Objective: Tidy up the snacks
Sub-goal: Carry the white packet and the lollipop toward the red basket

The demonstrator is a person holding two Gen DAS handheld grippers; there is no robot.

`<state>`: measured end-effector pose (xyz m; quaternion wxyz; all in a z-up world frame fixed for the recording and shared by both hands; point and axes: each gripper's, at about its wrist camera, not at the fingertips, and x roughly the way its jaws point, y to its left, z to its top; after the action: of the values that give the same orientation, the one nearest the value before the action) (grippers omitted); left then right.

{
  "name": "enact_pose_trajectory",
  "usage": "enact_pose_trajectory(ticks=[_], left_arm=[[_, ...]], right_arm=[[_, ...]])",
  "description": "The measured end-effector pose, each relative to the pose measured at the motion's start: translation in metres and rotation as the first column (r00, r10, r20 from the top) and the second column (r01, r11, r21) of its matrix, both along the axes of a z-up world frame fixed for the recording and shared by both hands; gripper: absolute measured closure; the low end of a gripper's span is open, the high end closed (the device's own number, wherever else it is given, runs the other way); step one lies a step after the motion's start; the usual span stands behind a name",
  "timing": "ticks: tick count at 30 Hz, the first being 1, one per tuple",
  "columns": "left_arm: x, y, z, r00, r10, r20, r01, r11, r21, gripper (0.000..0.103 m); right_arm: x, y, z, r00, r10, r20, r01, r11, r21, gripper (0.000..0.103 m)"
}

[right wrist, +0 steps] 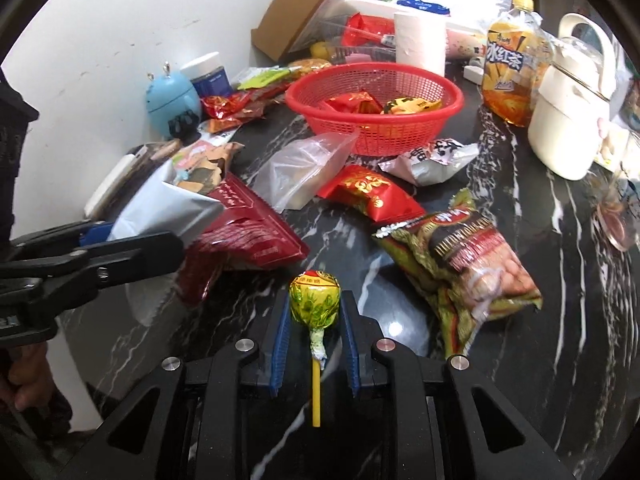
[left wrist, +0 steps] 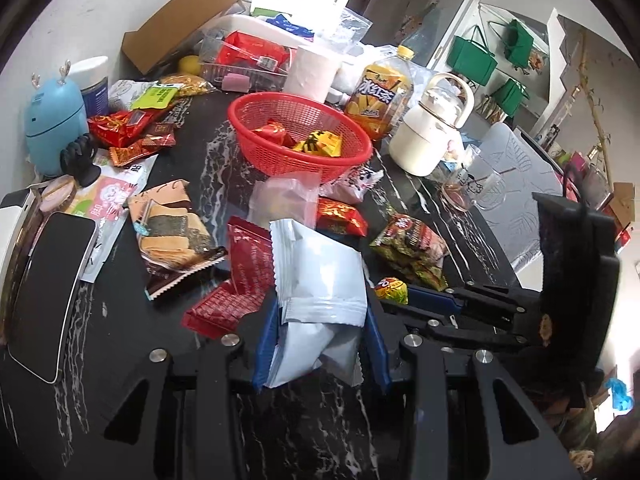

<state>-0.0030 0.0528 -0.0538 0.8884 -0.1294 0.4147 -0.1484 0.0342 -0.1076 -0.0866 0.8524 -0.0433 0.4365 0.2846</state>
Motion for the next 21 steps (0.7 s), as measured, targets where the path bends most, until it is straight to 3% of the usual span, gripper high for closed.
enact_pose_trajectory(ticks=[21], left_arm=[[-0.039,-0.054,0.022,0.993,-0.108,0.054,0.107,0.994,0.022,0.064]], right_arm=[[-0.075,-0.043,0.038,0.997,-0.011,0.083,0.002,0.994,0.108,0.079]])
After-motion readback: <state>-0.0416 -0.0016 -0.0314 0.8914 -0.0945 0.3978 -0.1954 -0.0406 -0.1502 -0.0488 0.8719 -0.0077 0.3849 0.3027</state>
